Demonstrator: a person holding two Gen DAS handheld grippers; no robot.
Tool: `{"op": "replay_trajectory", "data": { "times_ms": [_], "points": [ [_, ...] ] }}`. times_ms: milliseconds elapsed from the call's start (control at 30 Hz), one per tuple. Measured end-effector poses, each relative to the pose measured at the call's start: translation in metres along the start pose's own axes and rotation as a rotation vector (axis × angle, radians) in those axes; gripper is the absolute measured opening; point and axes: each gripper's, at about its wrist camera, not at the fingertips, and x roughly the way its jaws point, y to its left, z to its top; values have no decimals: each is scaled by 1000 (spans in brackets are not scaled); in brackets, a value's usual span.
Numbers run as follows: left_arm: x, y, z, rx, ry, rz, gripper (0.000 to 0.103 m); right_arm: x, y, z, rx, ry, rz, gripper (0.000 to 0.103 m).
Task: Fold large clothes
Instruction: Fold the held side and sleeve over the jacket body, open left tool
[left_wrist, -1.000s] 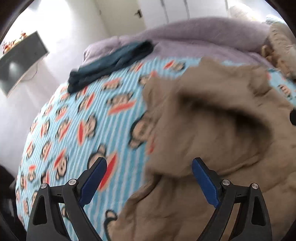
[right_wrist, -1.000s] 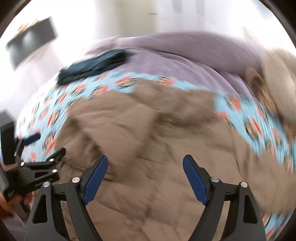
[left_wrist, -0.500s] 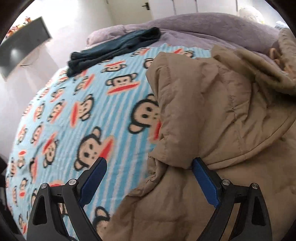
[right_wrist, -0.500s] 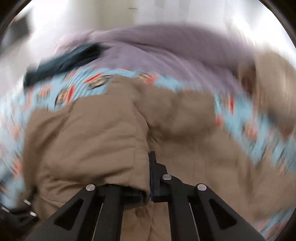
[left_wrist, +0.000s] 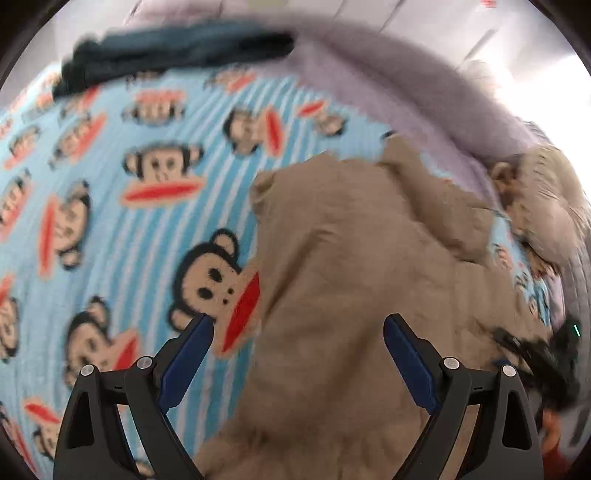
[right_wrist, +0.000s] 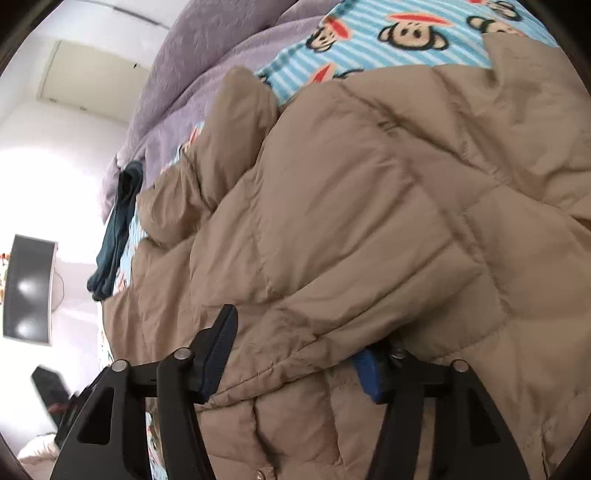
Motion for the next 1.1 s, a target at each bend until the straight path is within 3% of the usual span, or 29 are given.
{"op": "replay_trajectory", "data": {
  "times_ms": [33, 67, 100, 133, 167, 300, 433, 467, 567, 633, 667, 700, 767, 900, 1000, 1100],
  "points": [
    [9, 0, 3, -17, 18, 4, 87, 0, -1, 2, 10, -1, -4, 63],
    [16, 0, 5, -21, 22, -3, 58, 0, -3, 4, 27, 0, 1, 63],
    [19, 1, 6, -22, 21, -6, 39, 1, -5, 6, 43, 3, 6, 53],
    [19, 3, 6, -23, 10, 7, 39, 1, -9, 6, 60, 11, -3, 39],
    [15, 7, 5, -14, -27, 14, 38, 4, -11, 8, 73, 25, -10, 9],
    [14, 24, 3, 38, -63, 68, 38, 25, 2, -8, 89, 66, 40, 9],
    [9, 31, 9, 40, -55, 93, 38, 46, 18, -23, 79, 68, 20, 8],
    [6, 35, 8, 39, -62, 101, 40, 46, 19, -24, 76, 60, 8, 8],
    [-17, 45, 7, 9, -123, 135, 68, 37, 17, -25, 66, 62, -9, 8],
    [-33, 53, 9, -2, -166, 141, 68, 30, 20, -25, 15, 72, -30, 8],
    [-38, 53, 11, 2, -169, 146, 68, 25, 23, -25, -24, 80, -50, 13],
    [-41, 53, 14, 13, -174, 152, 68, 18, 26, -25, -62, 85, -81, 26],
    [-45, 49, 17, 43, -183, 161, 68, 3, 28, -25, -111, 60, -134, 42],
    [-33, 27, 13, 109, -173, 188, 68, -30, 36, -22, -184, -69, -218, 42],
    [-21, 14, 3, 115, -140, 221, 68, -33, 41, -15, -203, -72, -206, 42],
    [-21, 2, -8, 116, -131, 209, 68, -31, 48, -12, -229, -67, -200, 42]
  ]
}}
